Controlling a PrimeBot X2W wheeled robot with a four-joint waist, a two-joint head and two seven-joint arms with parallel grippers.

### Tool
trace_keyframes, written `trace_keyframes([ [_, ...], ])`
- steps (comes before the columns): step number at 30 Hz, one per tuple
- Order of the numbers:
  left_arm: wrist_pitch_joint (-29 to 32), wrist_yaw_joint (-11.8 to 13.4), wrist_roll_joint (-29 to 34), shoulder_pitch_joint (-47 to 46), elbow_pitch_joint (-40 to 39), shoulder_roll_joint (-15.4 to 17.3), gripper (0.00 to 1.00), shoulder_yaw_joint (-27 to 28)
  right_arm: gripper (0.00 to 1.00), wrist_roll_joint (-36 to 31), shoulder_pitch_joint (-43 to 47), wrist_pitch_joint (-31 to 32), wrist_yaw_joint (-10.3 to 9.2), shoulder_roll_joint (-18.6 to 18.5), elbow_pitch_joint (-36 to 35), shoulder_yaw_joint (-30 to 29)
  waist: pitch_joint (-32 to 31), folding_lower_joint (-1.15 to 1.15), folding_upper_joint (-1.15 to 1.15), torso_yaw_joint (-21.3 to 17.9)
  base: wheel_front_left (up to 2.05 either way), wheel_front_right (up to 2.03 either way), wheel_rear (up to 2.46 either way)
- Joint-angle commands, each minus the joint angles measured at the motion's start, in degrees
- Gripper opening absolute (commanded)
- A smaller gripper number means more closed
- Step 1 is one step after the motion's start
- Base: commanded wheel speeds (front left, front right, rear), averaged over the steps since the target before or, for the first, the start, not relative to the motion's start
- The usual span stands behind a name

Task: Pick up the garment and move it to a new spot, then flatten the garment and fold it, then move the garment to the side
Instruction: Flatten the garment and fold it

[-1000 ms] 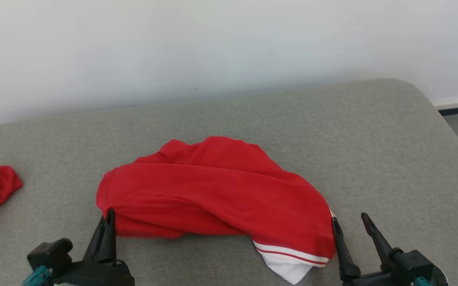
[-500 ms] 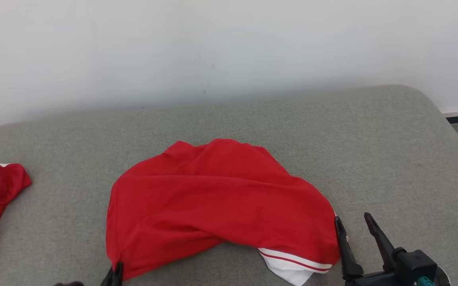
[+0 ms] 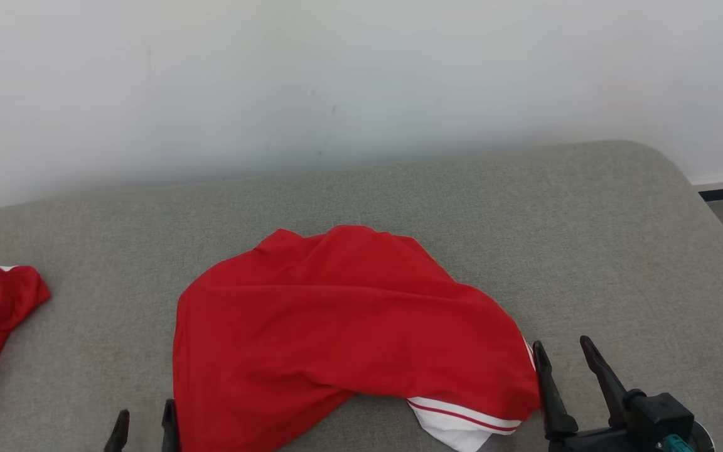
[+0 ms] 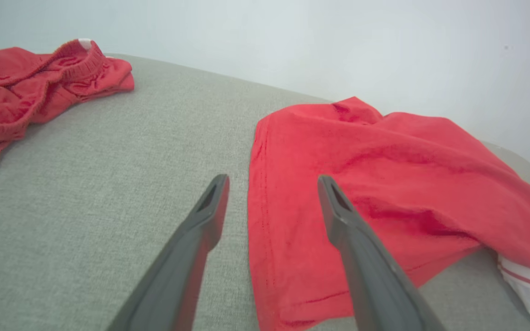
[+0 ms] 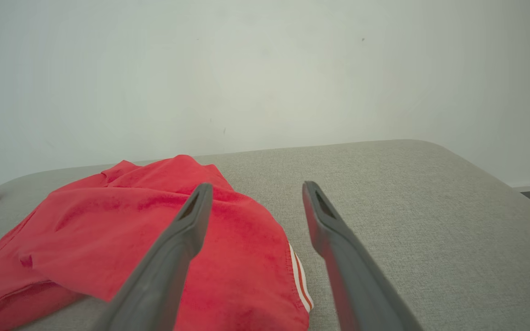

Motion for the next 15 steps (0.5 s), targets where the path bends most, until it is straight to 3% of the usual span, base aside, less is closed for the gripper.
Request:
trace_keyframes([
  [1, -1.02, -0.05, 0.36, -0.45, -0.85, -0.28, 1.0, 0.59, 1.0, 0.13, 0.16, -0.06, -0.13, -0.02, 0.09, -0.26, -0.43, 0.0, 0.0, 0.0, 0.0, 0.0, 0.0],
  [7, -2.05, -1.16, 4.01, -1.02, -6.95, -2.27, 1.0, 3.63, 1.0, -0.65, 0.88, 0.19, -0.13, -0.01, 0.54, -1.29, -1.72, 0.0, 0.0, 0.29, 0.0, 0.0, 0.0],
  [15, -2.0, -4.93, 9.44, 0.62, -12.05, -5.19, 1.0, 5.41, 1.0, -1.65, 1.94, 2.36, -0.13, -0.02, 2.94, -3.43, -2.6, 0.0, 0.0, 0.99, 0.0, 0.0, 0.0],
])
